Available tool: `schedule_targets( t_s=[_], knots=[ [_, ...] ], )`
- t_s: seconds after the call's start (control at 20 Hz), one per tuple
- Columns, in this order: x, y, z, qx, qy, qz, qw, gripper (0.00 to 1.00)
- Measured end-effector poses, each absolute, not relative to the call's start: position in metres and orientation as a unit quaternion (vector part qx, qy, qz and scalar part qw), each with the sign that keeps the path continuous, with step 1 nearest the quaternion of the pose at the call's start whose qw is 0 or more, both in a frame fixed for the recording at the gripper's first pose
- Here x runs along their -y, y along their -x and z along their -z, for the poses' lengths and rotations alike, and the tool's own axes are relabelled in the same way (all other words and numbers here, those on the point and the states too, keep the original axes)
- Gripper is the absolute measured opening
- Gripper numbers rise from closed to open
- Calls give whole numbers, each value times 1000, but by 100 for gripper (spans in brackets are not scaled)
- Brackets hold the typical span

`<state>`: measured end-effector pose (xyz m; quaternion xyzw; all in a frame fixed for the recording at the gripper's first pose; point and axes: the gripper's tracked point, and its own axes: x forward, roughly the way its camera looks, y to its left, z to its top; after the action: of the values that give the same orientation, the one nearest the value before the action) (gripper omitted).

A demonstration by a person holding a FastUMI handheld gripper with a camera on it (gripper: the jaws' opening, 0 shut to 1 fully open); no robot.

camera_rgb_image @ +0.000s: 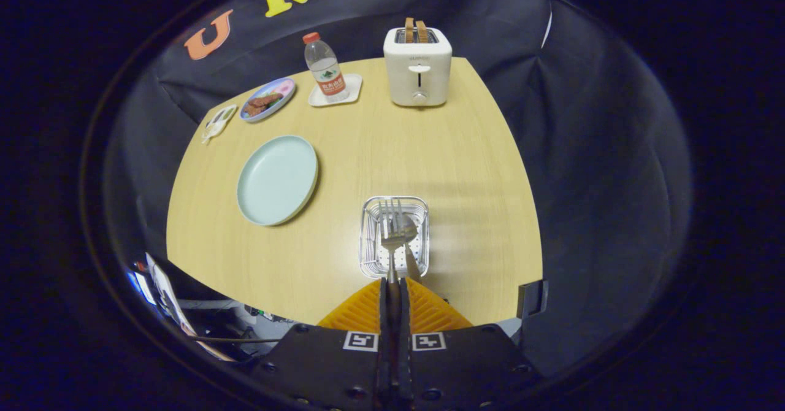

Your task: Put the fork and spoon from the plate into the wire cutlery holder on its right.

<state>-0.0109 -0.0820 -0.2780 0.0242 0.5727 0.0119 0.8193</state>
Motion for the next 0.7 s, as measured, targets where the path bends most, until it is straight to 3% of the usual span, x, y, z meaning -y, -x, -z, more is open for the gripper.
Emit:
schedule_targets(
  t_s=[0.4, 0.65, 0.7],
  knots=[
    [79, 17, 299, -656, -78, 24, 750, 5],
    [80, 0, 293, -642, -48, 32, 765, 10],
    [78, -2, 292, -637, -43, 30, 769, 14]
  ],
)
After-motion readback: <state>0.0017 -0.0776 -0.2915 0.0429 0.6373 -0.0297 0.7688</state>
